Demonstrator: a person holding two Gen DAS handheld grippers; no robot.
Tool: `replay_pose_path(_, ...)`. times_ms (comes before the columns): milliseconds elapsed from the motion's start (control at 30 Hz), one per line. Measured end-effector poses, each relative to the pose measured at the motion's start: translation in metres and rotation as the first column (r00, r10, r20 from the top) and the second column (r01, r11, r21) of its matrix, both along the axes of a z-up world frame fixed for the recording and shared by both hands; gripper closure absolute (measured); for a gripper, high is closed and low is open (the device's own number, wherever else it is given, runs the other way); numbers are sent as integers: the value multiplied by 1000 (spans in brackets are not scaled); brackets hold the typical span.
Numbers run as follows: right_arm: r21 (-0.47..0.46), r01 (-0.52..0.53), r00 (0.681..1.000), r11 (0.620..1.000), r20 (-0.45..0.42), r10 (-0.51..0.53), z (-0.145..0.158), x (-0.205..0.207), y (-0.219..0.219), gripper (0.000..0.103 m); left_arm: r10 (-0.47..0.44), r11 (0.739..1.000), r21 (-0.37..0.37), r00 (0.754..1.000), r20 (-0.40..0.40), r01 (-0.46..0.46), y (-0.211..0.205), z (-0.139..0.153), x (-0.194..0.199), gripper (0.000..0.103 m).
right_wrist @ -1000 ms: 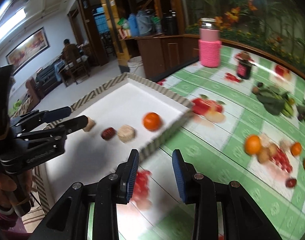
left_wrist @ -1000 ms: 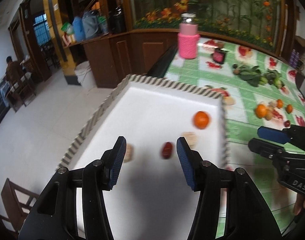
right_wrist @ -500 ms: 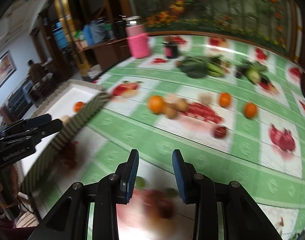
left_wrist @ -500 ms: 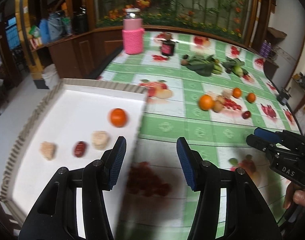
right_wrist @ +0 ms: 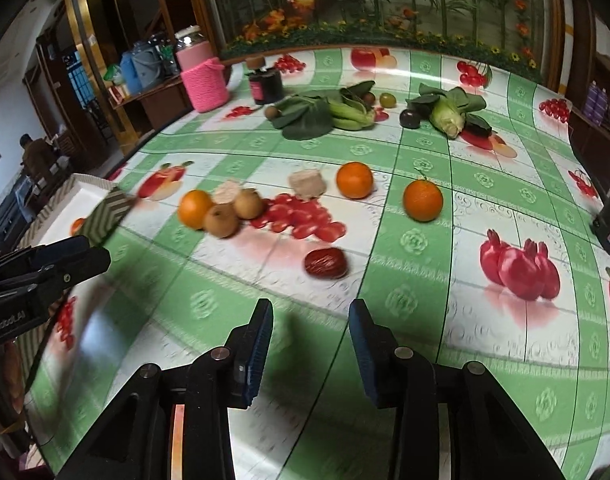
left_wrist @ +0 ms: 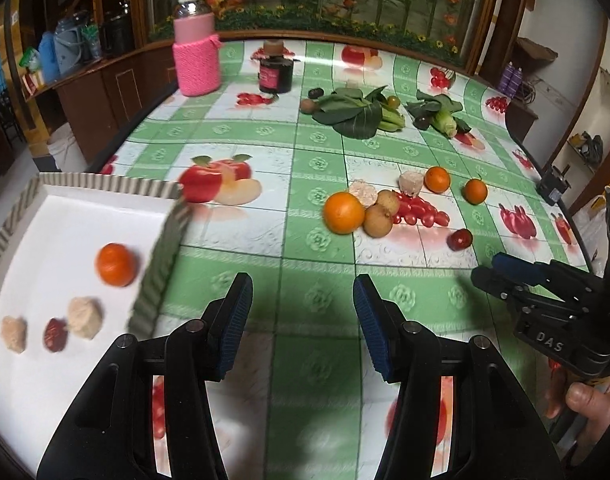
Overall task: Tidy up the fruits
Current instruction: 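Move both tools back over the fruit on the table, then grasp a red date with the right tool while the left tool grasps a mandarin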
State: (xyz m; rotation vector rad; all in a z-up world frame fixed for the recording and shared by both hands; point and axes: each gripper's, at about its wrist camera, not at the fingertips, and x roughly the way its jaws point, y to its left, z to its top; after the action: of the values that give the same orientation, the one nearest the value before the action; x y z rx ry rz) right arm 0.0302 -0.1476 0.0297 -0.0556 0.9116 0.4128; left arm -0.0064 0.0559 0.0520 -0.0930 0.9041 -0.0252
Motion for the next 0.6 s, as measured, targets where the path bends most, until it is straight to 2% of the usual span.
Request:
replay_pose_path(267,-15,-35,999,999,8,35,-9,30,9,65,6,1000,-22,1000,-31,-7,-12,-12,32,51)
replay_pose_path(400,-40,-48,998,998,31,50,-13,30,11,69,16,1000,-24,1000,-25,-16,-15,-11,44,51)
replay_pose_path(600,17,-52,998,998,23,52,-14,31,1,70,37,999,-16,999,-32,-37,-16,-18,64,51)
